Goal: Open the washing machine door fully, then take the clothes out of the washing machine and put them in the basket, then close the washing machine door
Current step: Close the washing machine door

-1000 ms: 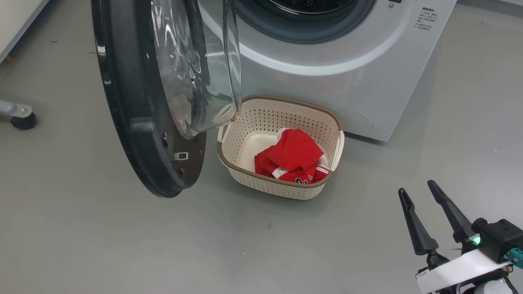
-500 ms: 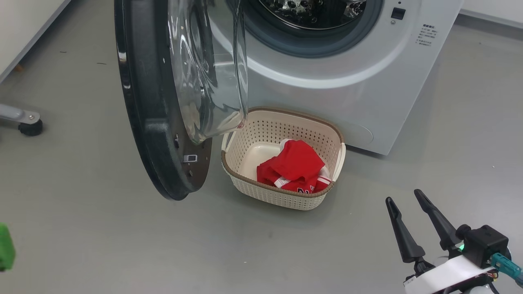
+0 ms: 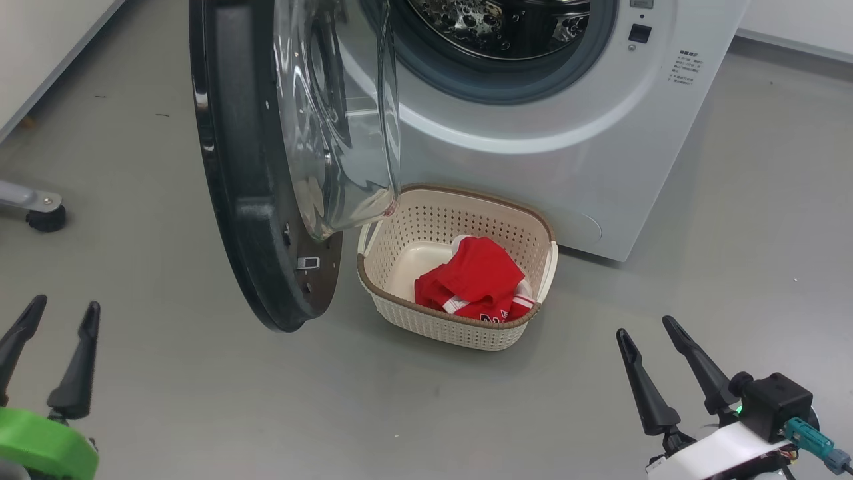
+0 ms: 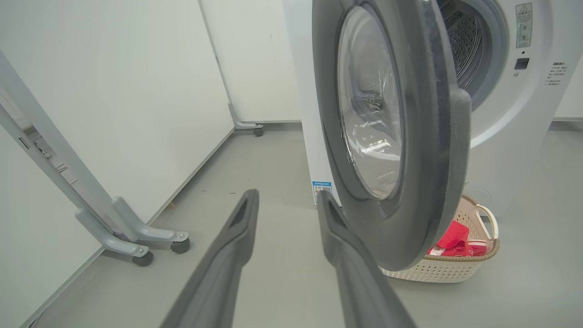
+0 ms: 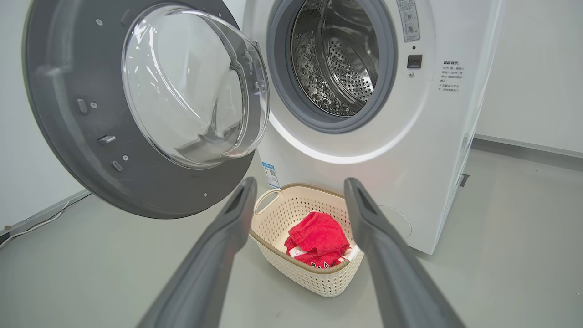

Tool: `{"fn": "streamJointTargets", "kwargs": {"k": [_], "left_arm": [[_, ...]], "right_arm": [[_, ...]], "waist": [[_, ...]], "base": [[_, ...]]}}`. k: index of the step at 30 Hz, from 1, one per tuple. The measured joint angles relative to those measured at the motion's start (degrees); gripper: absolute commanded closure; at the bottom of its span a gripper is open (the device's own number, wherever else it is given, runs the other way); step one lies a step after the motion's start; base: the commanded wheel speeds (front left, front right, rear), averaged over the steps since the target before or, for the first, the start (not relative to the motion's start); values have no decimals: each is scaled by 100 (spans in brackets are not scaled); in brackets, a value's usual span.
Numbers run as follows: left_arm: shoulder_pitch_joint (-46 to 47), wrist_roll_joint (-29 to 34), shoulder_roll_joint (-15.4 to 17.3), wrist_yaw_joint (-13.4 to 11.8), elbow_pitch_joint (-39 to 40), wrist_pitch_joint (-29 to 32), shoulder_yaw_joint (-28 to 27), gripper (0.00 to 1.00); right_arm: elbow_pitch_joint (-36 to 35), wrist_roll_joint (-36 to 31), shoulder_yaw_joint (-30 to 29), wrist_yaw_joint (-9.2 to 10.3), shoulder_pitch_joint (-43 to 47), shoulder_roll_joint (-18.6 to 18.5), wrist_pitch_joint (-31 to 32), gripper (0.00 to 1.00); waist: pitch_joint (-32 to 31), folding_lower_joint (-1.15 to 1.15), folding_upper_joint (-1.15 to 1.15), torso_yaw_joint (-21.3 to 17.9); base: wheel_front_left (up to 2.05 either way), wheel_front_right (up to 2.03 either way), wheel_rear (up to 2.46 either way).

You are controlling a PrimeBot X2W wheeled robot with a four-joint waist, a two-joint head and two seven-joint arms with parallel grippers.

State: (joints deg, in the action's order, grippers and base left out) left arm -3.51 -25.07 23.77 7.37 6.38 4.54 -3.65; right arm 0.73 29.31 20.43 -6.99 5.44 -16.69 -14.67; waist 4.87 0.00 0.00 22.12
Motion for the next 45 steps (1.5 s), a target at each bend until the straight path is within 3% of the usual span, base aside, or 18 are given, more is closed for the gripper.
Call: {"fn": "streamJointTargets", "kwargs": {"k": [8,19,45], "left_arm": [[-454,-103,-121,0,27,-728,188,0],[-858,-29,-169,0,-74,-1251,385,0],[-1063,215,-123,0,-237,-1726,641,0]], "right_arm": [[46,-12,-37,0,12,40,0,0],[67,-20,-80,0,95,59,0,0],[85,-20,-90,0,91,132,0,0]], "waist": [[-37,0,0,1],[-40,0,0,43],[-6,0,0,-43]], "base": [[0,0,0],[0,0,0],[0,0,0]]}}
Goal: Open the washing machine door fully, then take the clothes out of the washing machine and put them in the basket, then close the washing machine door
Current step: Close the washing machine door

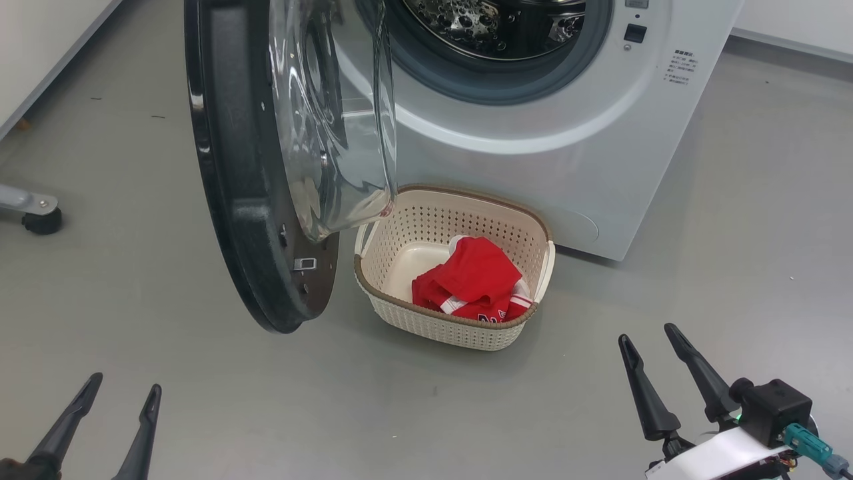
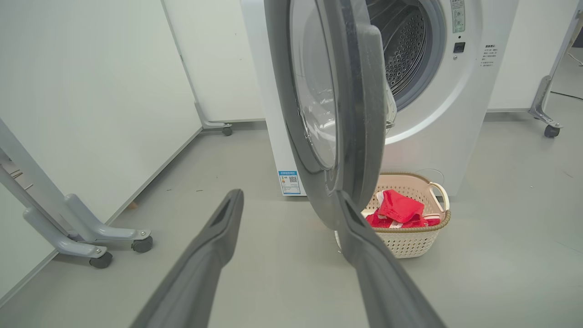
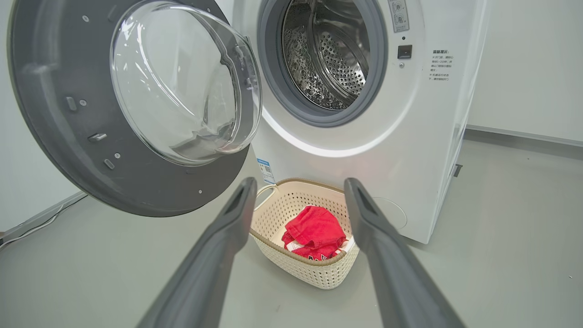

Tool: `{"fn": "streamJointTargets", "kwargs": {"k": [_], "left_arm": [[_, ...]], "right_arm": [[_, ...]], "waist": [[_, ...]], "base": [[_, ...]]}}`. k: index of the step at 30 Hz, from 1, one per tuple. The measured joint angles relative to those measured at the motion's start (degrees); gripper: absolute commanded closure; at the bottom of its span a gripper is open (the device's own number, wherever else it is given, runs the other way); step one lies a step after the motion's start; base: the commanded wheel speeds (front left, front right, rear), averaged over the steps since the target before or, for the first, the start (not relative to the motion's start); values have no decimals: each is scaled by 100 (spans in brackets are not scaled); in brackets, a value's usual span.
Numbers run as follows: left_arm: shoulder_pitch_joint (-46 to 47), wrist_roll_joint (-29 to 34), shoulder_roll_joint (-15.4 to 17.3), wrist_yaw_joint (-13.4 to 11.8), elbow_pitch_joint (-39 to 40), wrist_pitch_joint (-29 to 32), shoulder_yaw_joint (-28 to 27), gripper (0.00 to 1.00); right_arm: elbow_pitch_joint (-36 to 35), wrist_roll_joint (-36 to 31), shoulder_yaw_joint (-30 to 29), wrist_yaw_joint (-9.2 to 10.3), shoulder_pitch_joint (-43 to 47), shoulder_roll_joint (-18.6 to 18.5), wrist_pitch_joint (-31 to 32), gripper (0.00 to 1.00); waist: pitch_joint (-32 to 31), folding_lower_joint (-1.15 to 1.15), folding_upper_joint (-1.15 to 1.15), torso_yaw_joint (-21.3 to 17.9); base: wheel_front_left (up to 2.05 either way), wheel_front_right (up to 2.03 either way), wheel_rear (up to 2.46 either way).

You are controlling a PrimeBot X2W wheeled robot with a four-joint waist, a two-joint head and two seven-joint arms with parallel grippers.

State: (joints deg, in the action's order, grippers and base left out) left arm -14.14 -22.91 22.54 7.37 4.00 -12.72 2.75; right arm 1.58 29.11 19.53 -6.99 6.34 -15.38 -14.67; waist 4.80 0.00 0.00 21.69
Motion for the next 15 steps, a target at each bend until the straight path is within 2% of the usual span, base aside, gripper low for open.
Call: {"fn": "streamJointTargets", "kwargs": {"k": [15], "left_arm": [[-19,-2,21,0,-103,-55,18,0]], "right_arm": [[11,-1,-4,0,-2,33,0,0]], "waist": [[-16,0,0,-15]], "base": [[0,0,0]]}}
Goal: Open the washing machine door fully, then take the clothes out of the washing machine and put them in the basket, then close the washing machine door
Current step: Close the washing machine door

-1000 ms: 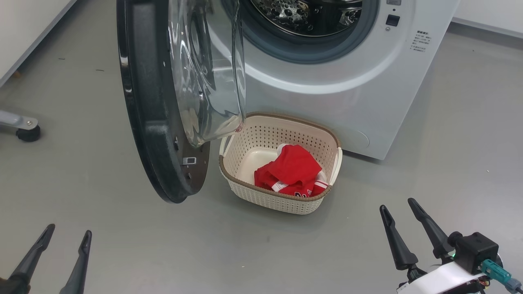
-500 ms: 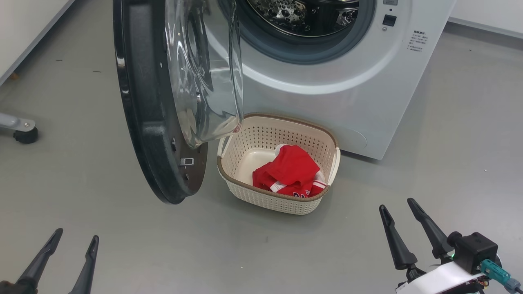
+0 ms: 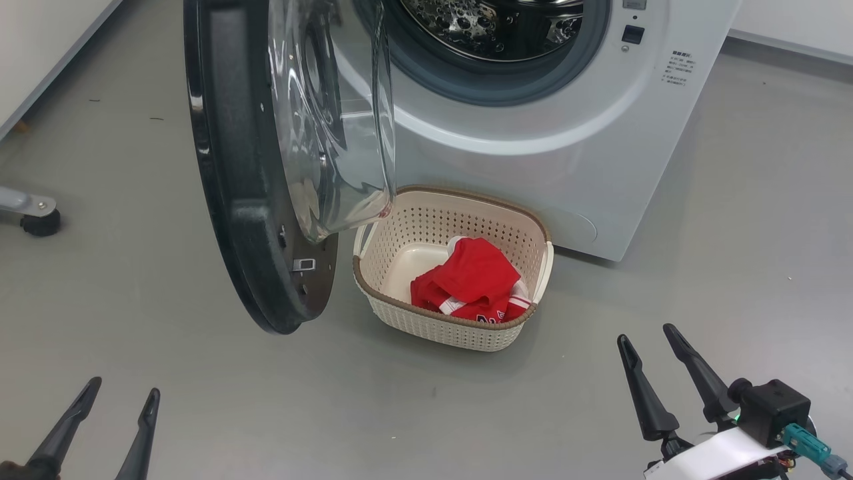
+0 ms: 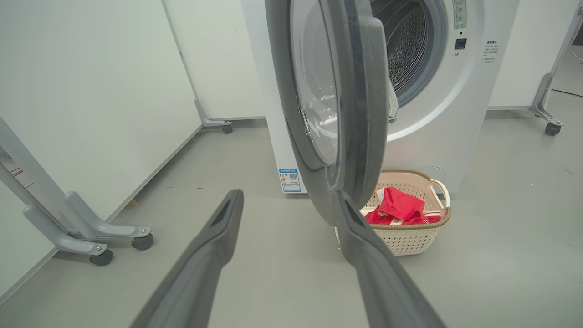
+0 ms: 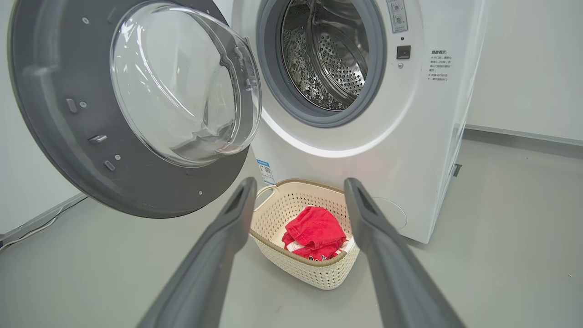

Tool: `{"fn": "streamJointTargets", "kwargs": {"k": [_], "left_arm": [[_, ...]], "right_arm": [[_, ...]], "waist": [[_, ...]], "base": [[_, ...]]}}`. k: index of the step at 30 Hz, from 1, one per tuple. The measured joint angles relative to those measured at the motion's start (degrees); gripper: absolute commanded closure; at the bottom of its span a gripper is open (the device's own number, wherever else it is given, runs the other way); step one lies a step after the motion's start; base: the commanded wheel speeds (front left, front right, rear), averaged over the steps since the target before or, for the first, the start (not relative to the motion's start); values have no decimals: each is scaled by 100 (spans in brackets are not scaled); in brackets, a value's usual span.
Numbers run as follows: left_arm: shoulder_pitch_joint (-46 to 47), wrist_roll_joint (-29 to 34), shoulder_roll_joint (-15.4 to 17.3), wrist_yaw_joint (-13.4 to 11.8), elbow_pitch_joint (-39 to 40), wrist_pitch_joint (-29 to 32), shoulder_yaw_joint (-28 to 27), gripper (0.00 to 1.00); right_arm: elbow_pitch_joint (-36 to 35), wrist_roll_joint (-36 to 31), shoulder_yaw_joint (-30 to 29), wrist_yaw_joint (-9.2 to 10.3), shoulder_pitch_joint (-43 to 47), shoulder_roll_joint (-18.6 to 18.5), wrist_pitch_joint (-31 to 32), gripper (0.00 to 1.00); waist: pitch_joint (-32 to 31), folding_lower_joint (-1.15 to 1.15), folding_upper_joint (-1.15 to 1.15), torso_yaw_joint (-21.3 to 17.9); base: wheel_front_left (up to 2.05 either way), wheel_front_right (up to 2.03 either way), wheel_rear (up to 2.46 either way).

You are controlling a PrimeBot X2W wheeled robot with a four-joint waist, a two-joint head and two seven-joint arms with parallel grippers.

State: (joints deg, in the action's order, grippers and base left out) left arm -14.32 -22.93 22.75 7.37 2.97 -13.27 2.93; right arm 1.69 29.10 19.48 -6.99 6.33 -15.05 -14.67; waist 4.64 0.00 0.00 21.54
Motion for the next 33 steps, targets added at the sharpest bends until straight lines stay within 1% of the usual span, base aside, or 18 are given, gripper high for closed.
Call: {"fn": "streamJointTargets", "kwargs": {"k": [19,27,28,29,30,33], "left_arm": [[-8,-26,57,0,-46,-49,41,0],[6,-344,289,0,37,-42,-123,0],[10,-385,335,0,74,-30,-124,50],[18,-435,366,0,111,16,-129,65],[24,-472,394,0,133,48,-130,100],[29,-628,516,0,134,238,-221,100]], "right_arm": [[44,-11,73,0,1,21,0,0],[52,-49,98,0,1,14,0,0],[49,-49,91,0,1,11,0,0],[48,-49,85,0,1,5,0,0],[48,-49,78,0,1,-2,0,0],[46,-49,75,0,1,-38,0,0]], "waist": [[-57,0,0,6],[-26,0,0,13],[-8,0,0,14],[8,0,0,15],[22,0,0,17],[43,0,0,21]], "base": [[0,0,0],[0,0,0],[0,0,0],[0,0,0],[0,0,0],[0,0,0]]}}
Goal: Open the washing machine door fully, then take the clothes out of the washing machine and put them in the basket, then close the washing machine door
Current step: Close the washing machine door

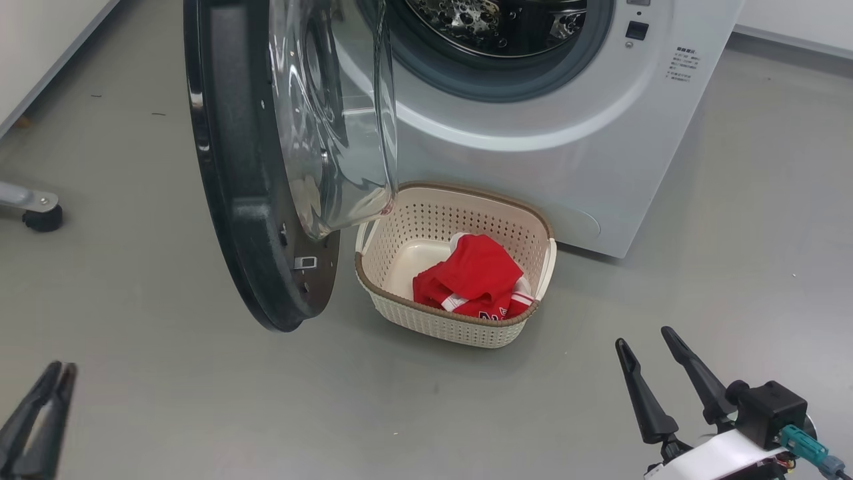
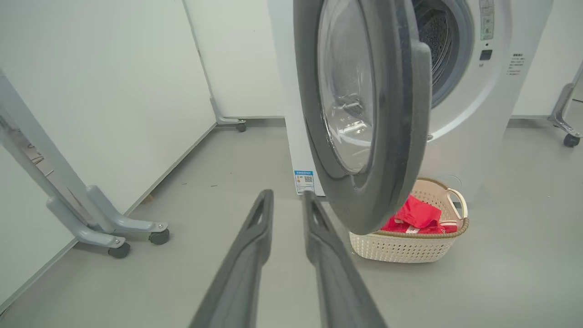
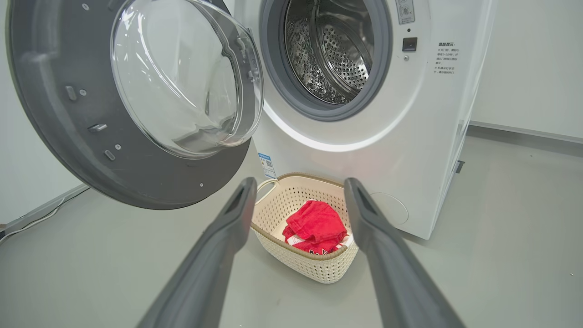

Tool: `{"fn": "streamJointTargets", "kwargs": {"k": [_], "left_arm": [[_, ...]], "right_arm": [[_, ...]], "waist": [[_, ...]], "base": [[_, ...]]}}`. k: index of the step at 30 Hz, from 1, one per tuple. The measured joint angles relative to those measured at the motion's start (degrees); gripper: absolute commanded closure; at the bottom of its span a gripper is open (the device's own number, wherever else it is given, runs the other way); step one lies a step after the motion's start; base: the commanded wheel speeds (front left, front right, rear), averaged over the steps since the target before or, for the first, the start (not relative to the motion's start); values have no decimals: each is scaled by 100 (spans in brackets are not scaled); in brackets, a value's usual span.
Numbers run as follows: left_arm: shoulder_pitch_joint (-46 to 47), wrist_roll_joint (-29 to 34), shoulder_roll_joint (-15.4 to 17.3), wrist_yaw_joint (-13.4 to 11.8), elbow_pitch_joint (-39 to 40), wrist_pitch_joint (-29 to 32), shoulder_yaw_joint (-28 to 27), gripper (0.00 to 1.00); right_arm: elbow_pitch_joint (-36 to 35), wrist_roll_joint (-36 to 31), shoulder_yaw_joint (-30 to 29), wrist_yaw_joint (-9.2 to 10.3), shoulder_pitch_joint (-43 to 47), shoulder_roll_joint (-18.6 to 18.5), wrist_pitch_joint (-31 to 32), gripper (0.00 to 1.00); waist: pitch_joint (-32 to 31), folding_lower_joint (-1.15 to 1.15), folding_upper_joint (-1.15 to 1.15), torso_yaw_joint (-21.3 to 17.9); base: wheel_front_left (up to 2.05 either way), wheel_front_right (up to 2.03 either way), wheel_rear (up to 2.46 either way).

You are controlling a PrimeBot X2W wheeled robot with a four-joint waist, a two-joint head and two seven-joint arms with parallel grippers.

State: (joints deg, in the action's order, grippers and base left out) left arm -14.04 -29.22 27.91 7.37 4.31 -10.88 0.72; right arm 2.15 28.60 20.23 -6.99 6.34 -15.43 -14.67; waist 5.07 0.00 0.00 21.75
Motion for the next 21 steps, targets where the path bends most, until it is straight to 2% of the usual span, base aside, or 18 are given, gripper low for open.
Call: {"fn": "streamJointTargets", "kwargs": {"k": [6,15,21], "left_arm": [[368,-858,31,0,-40,603,-400,100],[848,-2217,170,-11,-390,1856,-769,100],[1193,-2709,230,-339,-730,2482,-976,100]], "right_arm": [[-53,0,-96,0,0,-87,1,0],[-146,-5,-30,0,-3,-192,0,0],[-155,-5,58,0,-19,-274,0,0]], "waist": [[104,0,0,21],[274,0,0,28],[342,0,0,-25]], "base": [[0,0,0],[0,0,0],[0,0,0]]}}
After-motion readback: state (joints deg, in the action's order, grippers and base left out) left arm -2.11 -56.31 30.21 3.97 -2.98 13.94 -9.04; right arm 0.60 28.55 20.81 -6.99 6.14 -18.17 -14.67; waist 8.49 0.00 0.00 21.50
